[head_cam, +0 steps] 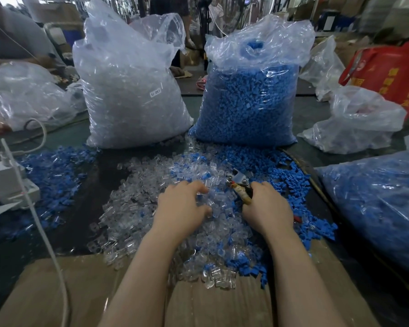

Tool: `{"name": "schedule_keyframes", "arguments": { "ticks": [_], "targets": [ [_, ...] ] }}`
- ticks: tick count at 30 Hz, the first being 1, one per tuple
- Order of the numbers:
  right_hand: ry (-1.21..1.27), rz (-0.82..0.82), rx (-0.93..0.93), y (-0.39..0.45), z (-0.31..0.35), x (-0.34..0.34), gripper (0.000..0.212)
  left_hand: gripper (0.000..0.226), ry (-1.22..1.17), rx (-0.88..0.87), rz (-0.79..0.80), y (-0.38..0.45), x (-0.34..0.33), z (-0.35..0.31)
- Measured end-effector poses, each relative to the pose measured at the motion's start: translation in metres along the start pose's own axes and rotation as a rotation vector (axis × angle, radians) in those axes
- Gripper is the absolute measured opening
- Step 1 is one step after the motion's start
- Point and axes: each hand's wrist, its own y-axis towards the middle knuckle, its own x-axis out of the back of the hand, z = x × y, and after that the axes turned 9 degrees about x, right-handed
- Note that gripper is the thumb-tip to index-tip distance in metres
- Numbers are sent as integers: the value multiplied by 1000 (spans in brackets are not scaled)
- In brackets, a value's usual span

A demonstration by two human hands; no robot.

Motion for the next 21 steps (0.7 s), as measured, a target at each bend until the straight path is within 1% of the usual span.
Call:
{"name": "schedule_keyframes", "arguments": {
  "ticks": [3,8,11,17,21],
  "targets": [
    [-7,20,7,1,0,0,11,20,-74,-13,-34,-1,0,-2],
    [-3,8,-19,0,0,-1,11,9,-118,22,-70,-1,-2,-2],
    [19,-40,-36,-1,1,0,13,13,-97,28,-80,0,-4,-1],
    [128,-134,-64,0,3,1,15,24,15,-38,-190,1,-10,-5],
    [204,-185,-36,1,2,1,21,19,17,-71,-196,0,-12,-6]
  ]
}}
